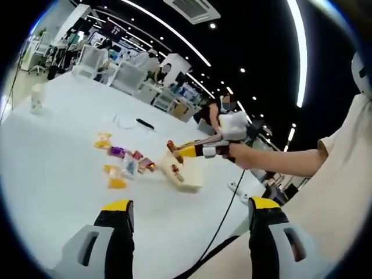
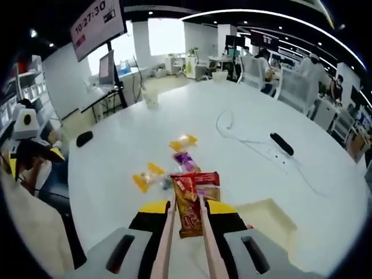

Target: Place the target food into the container with the food tongs after gripping and lifting it, then release it inside without dropping or visibly crushing the food.

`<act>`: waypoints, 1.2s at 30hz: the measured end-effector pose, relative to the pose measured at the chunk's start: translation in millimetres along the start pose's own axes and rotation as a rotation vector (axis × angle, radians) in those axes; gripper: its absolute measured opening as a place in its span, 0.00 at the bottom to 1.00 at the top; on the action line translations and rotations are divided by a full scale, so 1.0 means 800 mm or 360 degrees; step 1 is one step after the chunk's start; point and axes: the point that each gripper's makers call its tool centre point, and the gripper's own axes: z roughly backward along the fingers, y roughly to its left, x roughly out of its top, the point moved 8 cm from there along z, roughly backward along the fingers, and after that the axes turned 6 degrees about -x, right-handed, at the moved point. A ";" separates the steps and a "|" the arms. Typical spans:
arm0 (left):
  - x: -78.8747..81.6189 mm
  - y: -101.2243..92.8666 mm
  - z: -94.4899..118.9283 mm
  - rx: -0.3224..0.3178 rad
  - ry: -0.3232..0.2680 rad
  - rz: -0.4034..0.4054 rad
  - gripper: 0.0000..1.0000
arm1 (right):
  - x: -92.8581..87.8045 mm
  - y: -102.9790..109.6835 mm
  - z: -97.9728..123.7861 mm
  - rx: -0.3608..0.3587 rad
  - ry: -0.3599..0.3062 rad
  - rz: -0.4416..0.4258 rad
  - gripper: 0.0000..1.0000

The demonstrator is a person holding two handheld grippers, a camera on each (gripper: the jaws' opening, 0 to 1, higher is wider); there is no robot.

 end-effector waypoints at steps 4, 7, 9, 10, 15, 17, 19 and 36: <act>0.000 0.000 -0.002 -0.0003 0.0012 -0.0013 0.81 | -0.004 -0.007 0.005 -0.0018 -0.0001 -0.0016 0.23; -0.002 0.002 -0.006 -0.0006 0.0032 -0.0018 0.81 | -0.006 -0.011 0.008 -0.0027 0.0004 -0.0022 0.23; -0.004 0.003 -0.010 -0.0021 0.0053 -0.0007 0.81 | -0.008 -0.016 0.010 -0.0040 0.0002 -0.0029 0.23; -0.004 0.003 -0.011 -0.0026 0.0060 -0.0006 0.81 | -0.008 -0.018 0.011 -0.0046 -0.0002 -0.0040 0.23; 0.001 0.003 -0.017 -0.0050 0.0061 -0.0008 0.81 | -0.016 -0.026 0.017 -0.0074 -0.0008 -0.0082 0.23; 0.002 0.003 -0.018 -0.0055 0.0061 -0.0012 0.81 | -0.018 -0.030 0.019 -0.0080 -0.0006 -0.0100 0.23; 0.003 0.004 -0.019 -0.0058 0.0062 -0.0016 0.81 | -0.021 -0.034 0.023 -0.0082 -0.0017 -0.0149 0.23; 0.000 0.002 -0.018 -0.0096 0.0027 0.0044 0.82 | -0.028 -0.054 0.039 -0.0155 -0.0008 -0.0155 0.23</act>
